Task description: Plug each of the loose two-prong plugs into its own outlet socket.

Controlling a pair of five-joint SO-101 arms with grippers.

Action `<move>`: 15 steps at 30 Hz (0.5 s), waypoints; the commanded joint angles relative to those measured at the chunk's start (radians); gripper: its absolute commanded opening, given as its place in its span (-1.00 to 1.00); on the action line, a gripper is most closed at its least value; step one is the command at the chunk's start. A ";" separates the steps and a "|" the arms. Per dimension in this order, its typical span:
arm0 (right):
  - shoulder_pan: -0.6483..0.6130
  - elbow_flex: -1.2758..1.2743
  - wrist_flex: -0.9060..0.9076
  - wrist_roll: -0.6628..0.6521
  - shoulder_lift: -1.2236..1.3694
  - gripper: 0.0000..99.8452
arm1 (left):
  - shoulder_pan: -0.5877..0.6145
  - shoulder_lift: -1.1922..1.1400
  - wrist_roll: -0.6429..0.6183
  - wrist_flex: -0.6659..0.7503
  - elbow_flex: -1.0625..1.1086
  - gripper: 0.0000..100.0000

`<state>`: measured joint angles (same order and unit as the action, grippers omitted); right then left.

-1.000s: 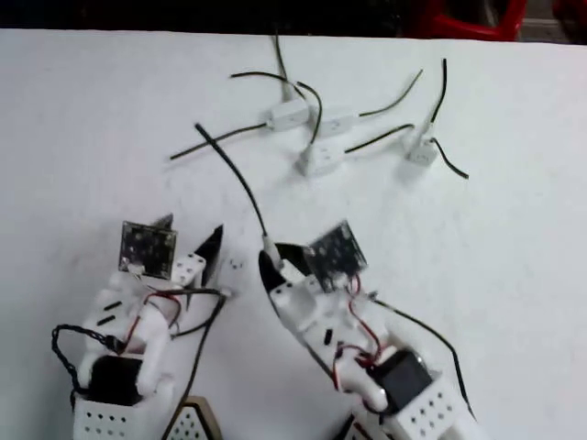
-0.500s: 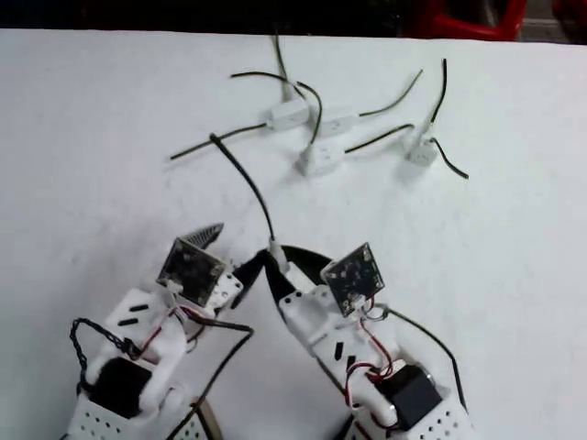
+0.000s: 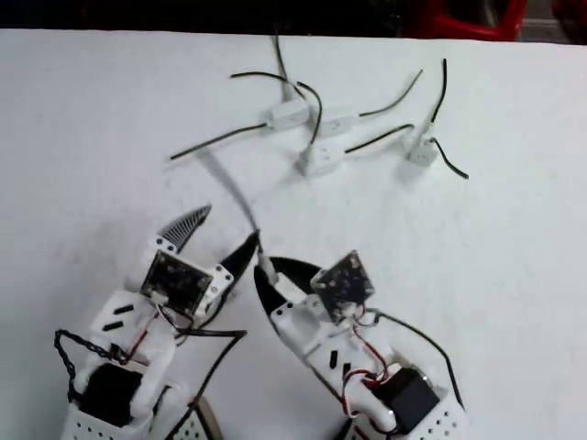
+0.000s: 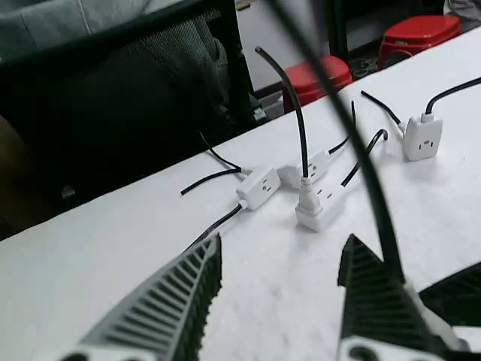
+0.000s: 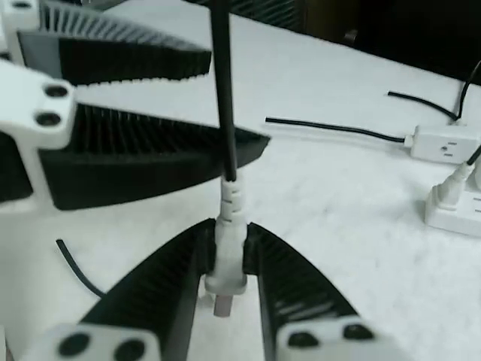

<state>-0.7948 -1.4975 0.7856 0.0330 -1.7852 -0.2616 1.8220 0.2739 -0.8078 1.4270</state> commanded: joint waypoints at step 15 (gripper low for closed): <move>-0.007 -0.003 0.002 -0.005 -0.012 -0.97 | -0.202 -0.005 0.011 -0.157 -0.160 -0.49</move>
<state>-0.7933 -1.5129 0.7856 0.0330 -1.7852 -0.4150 1.8220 0.2770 -0.9383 1.3349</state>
